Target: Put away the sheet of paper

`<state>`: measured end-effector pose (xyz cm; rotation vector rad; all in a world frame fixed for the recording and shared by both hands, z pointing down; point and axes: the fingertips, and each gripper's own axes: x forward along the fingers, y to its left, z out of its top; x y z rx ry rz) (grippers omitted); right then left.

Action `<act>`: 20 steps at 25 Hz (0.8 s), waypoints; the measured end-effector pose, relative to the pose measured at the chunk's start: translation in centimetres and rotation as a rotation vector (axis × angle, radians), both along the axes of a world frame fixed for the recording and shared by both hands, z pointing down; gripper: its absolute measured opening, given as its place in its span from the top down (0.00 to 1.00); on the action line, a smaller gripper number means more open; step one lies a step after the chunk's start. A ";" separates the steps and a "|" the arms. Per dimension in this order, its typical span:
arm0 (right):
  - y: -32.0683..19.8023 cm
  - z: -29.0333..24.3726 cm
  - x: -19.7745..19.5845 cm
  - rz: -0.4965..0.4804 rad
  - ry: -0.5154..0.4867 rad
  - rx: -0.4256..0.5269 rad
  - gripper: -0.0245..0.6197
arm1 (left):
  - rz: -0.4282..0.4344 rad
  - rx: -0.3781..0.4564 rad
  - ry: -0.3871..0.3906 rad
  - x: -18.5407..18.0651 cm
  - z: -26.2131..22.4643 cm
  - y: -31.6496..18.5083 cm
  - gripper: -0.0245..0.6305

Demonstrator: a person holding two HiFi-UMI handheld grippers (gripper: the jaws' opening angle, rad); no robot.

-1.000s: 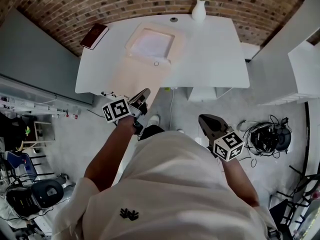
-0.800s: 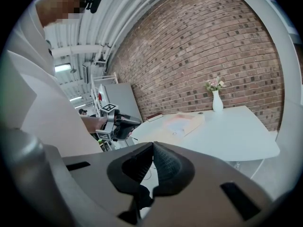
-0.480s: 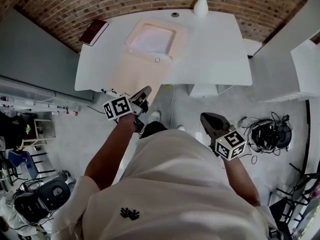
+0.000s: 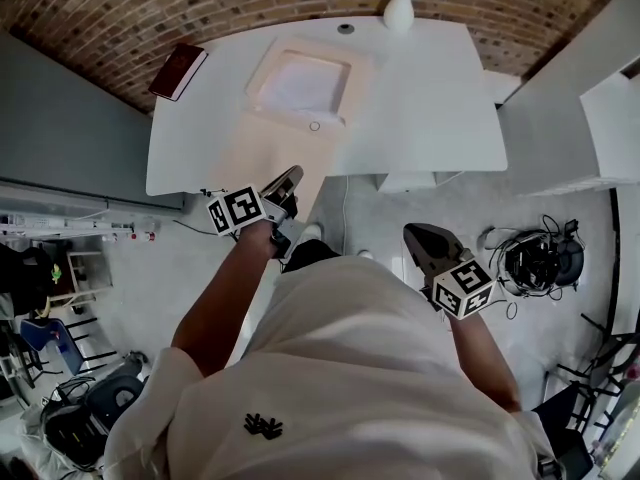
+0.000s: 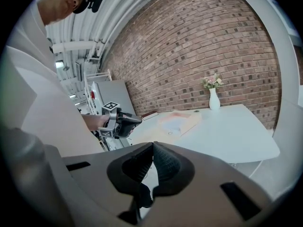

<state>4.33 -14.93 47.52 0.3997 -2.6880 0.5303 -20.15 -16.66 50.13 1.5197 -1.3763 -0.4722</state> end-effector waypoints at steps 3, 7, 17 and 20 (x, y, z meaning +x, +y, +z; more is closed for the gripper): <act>-0.6 0.1 -1.7 0.019 0.010 -0.006 0.92 | -0.003 -0.015 0.016 -2.0 0.7 -1.3 0.93; -1.2 0.2 -4.4 0.037 0.025 -0.014 0.92 | -0.017 -0.034 0.077 -4.8 1.8 -2.8 0.93; -2.4 0.5 -13.5 0.045 0.077 -0.007 0.92 | 0.036 -0.053 0.124 -11.7 3.5 -5.1 0.93; -2.5 0.7 -16.5 0.044 0.088 -0.007 0.92 | 0.053 -0.056 0.141 -13.9 3.9 -5.2 0.93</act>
